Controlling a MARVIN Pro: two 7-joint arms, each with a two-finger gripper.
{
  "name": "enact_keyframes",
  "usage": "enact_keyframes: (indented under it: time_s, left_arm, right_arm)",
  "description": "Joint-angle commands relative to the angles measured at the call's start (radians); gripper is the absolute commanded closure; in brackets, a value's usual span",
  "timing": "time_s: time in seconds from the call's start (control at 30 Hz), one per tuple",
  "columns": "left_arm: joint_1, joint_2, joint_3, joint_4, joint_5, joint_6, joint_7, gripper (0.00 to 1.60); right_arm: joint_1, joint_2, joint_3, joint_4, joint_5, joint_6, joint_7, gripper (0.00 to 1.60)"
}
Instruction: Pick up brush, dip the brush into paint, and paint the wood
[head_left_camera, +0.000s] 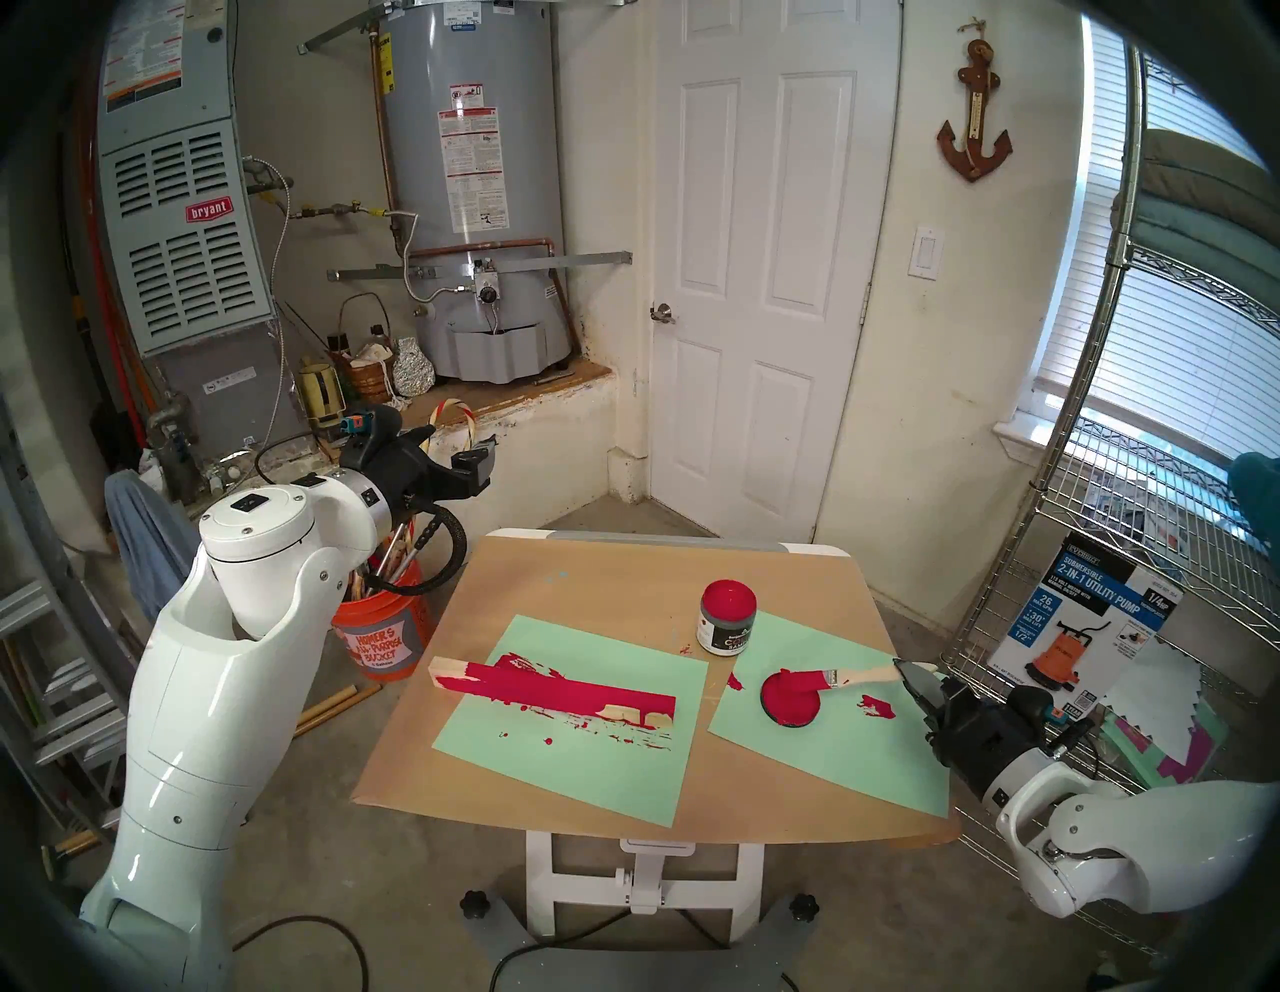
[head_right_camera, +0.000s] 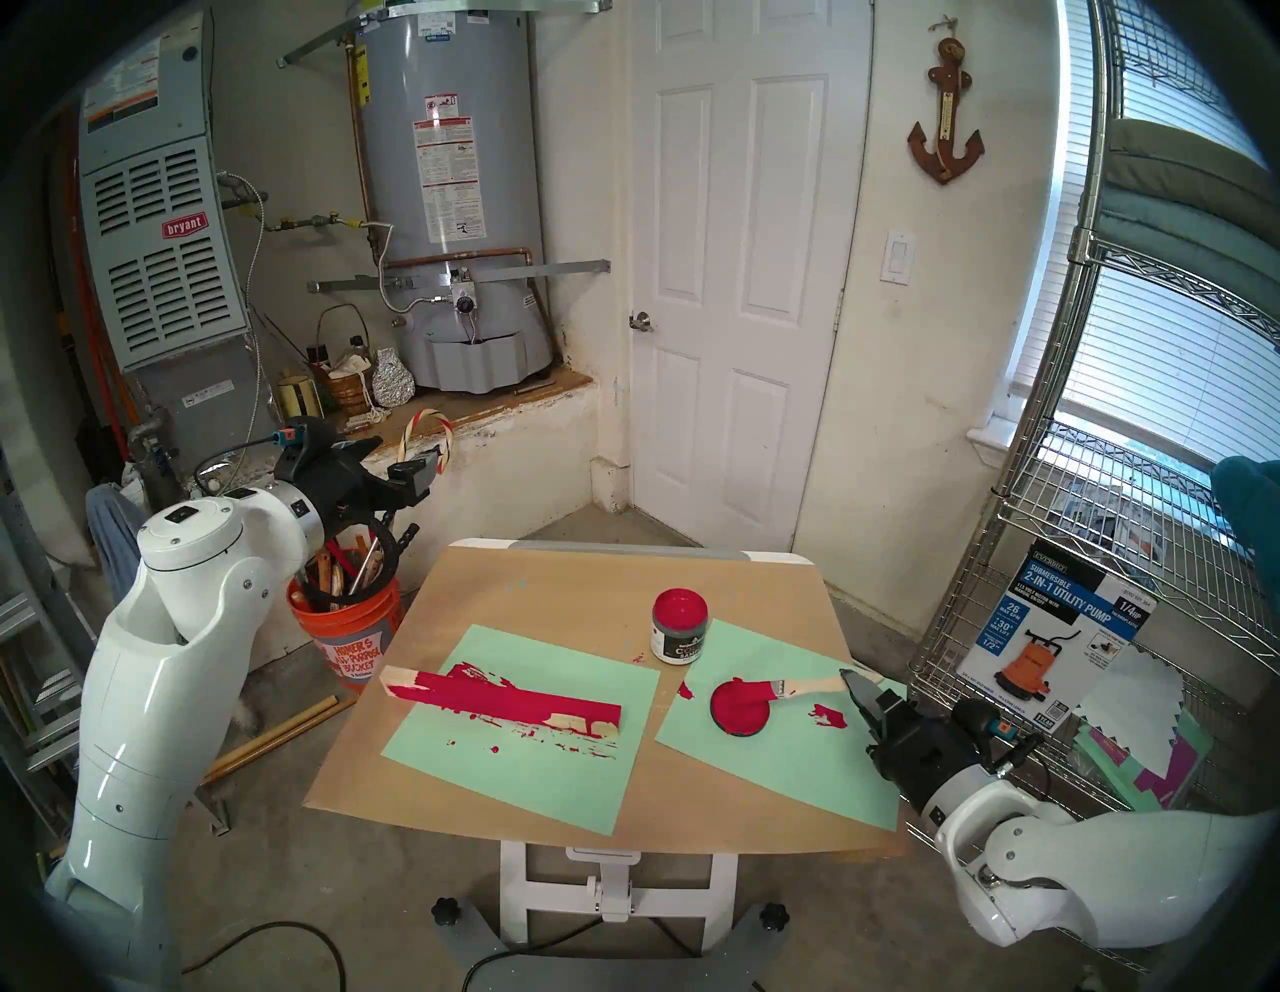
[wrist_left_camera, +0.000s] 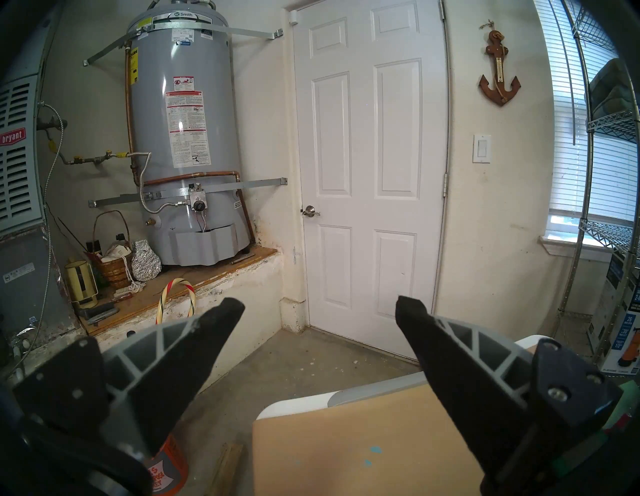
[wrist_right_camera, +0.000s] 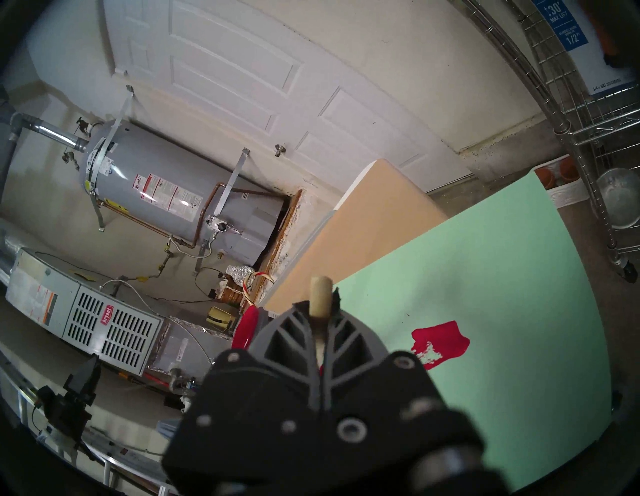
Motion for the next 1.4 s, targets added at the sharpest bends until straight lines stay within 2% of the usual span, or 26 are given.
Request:
enact_keyframes:
  time_s: [0.0, 0.47, 0.73, 0.77, 0.9, 1.17, 1.37]
  left_arm:
    - [-0.011, 0.001, -0.005, -0.015, 0.002, -0.010, 0.000, 0.00]
    - [-0.011, 0.002, -0.004, -0.015, 0.001, -0.011, 0.001, 0.00]
    - [-0.011, 0.003, -0.003, -0.015, 0.000, -0.011, 0.002, 0.00]
    - [-0.011, 0.003, -0.003, -0.015, 0.000, -0.011, 0.002, 0.00]
    - [-0.011, 0.004, -0.003, -0.015, -0.001, -0.012, 0.003, 0.00]
    - [-0.011, 0.004, -0.003, -0.015, -0.002, -0.012, 0.004, 0.00]
    - [-0.011, 0.005, -0.002, -0.015, -0.003, -0.012, 0.004, 0.00]
  right_arm:
    - [-0.001, 0.023, -0.001, -0.021, -0.052, -0.023, -0.031, 1.60]
    - [0.018, -0.007, -0.002, -0.023, -0.105, 0.012, -0.080, 1.60]
    - [0.031, -0.035, -0.013, -0.033, -0.180, 0.012, -0.135, 1.60]
    - [0.034, -0.038, -0.018, -0.033, -0.217, -0.007, -0.157, 1.60]
    - [0.044, -0.048, -0.024, -0.036, -0.260, -0.011, -0.195, 1.60]
    - [0.063, -0.076, -0.035, -0.035, -0.307, 0.012, -0.249, 1.60]
    - [0.072, -0.086, -0.041, -0.032, -0.335, 0.020, -0.261, 1.60]
